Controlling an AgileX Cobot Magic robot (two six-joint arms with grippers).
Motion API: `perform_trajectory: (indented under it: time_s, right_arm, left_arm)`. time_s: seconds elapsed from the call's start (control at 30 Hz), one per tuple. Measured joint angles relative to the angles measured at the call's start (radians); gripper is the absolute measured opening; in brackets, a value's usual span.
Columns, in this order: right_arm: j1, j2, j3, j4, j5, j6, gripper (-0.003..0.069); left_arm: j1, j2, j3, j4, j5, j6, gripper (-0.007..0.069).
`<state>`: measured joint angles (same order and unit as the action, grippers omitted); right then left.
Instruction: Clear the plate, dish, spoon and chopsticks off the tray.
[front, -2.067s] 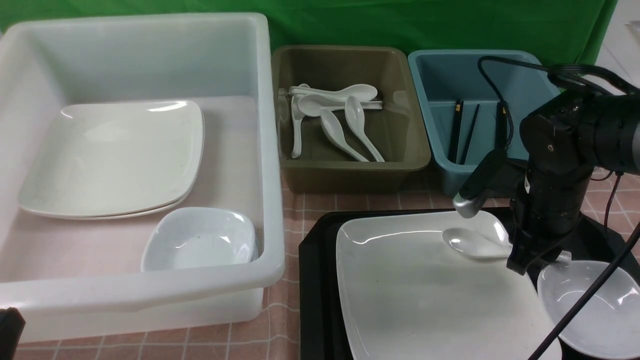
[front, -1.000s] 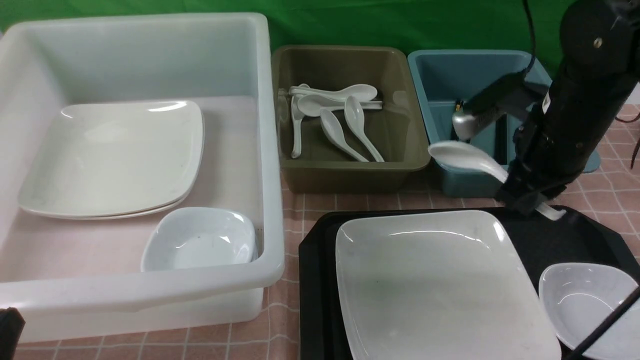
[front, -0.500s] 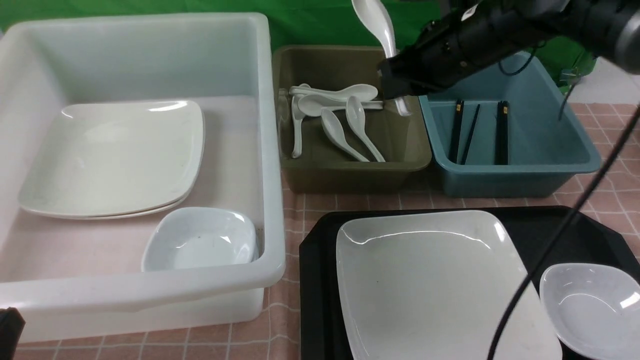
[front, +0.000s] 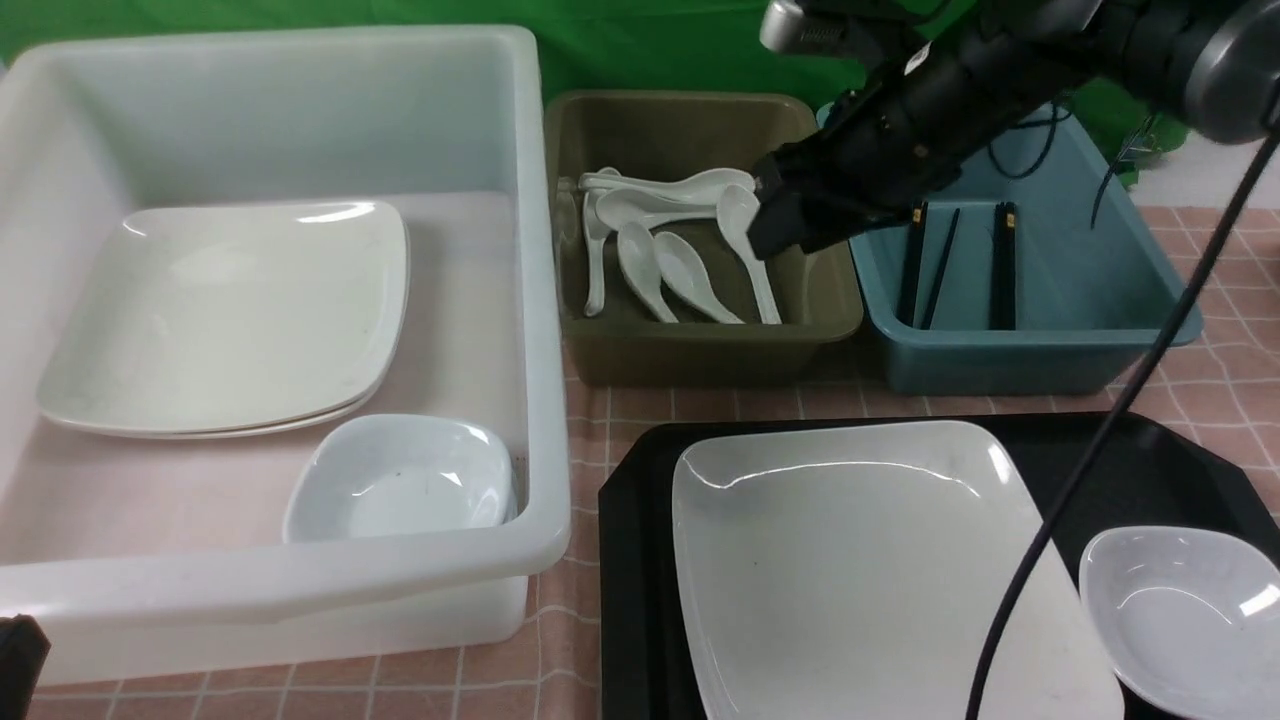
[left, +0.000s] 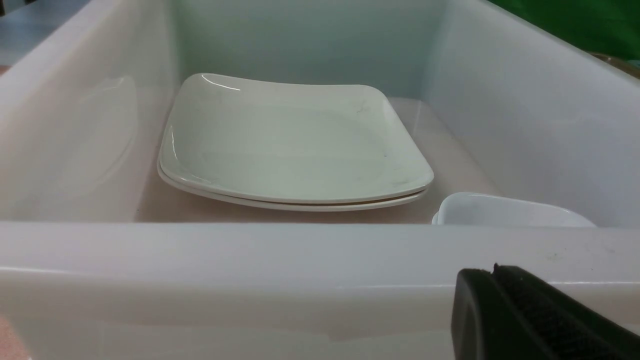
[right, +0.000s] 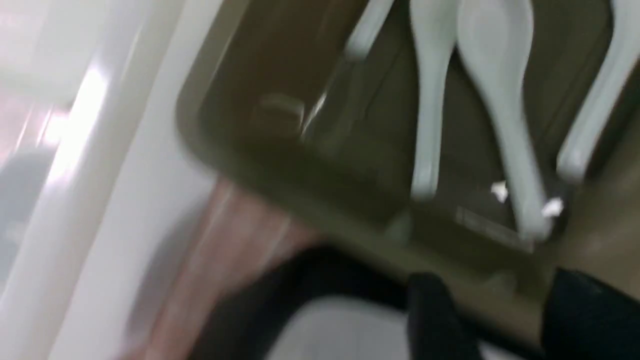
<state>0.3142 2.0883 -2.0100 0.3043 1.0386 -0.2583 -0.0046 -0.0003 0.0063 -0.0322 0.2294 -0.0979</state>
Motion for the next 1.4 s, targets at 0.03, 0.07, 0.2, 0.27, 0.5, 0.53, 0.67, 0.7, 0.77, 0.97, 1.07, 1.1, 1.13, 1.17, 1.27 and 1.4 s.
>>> perform_trajectory:
  time_s: [0.03,0.07,0.2,0.27,0.5,0.53,0.67,0.7,0.77,0.97,1.07,1.1,1.13,1.17,1.27,1.4]
  right_arm:
    - [-0.01,-0.03,-0.012,-0.028,0.075,0.005,0.0218]
    - [-0.016,-0.065,-0.013,-0.051,0.092,0.019,0.0144]
    - [-0.043,-0.194,0.028,-0.099,0.092,0.089,0.0032]
    - [-0.047,-0.334,0.146,-0.11,0.092,0.095,0.003]
    - [-0.045,-0.696,0.619,-0.135,0.09,0.095,0.0057]
    - [-0.045,-0.735,0.699,-0.149,0.089,0.095,0.0086]
    - [-0.045,-0.816,0.975,-0.212,0.085,0.096,0.0221]
    - [-0.045,-0.819,0.989,-0.221,0.083,0.096,0.0229]
    - [-0.045,-0.825,1.106,-0.285,0.066,0.096,0.0309]
    - [0.008,-0.803,1.288,-0.519,-0.15,0.096,0.041]
    - [0.062,-0.784,1.295,-0.609,-0.199,0.096,0.0414]
    - [0.082,-0.769,1.296,-0.654,-0.219,0.096,0.0415]
    - [0.095,-0.753,1.298,-0.685,-0.232,0.096,0.0416]
    - [0.099,-0.737,1.299,-0.708,-0.243,0.096,0.0415]
    - [0.099,-0.685,1.299,-0.75,-0.265,0.096,0.0415]
    - [0.099,-0.625,1.299,-0.791,-0.287,0.096,0.0415]
  left_arm:
    - [0.0,0.0,0.0,0.0,0.0,0.0,0.0004]
    - [0.0,0.0,0.0,0.0,0.0,0.0,0.0004]
    - [0.0,0.0,0.0,0.0,0.0,0.0,0.0004]
    - [0.0,0.0,0.0,0.0,0.0,0.0,0.0004]
    - [0.0,0.0,0.0,0.0,0.0,0.001,0.0004]
    - [0.0,0.0,0.0,0.0,0.0,0.001,0.0004]
    - [0.0,0.0,0.0,0.0,0.0,0.001,0.0004]
    - [0.0,0.0,0.0,0.0,0.0,0.001,0.0004]
    - [0.0,0.0,0.0,0.0,0.0,0.001,0.0004]
    - [0.0,0.0,0.0,0.0,0.0,0.001,0.0004]
    - [0.0,0.0,0.0,0.0,0.0,0.001,0.0004]
    - [0.0,0.0,0.0,0.0,0.0,0.001,0.0004]
    - [0.0,0.0,0.0,0.0,0.0,0.001,0.0004]
    - [0.0,0.0,0.0,0.0,0.0,0.001,0.0004]
    - [0.0,0.0,0.0,0.0,0.0,0.001,0.0004]
    - [0.0,0.0,0.0,0.0,0.0,0.0,0.0004]
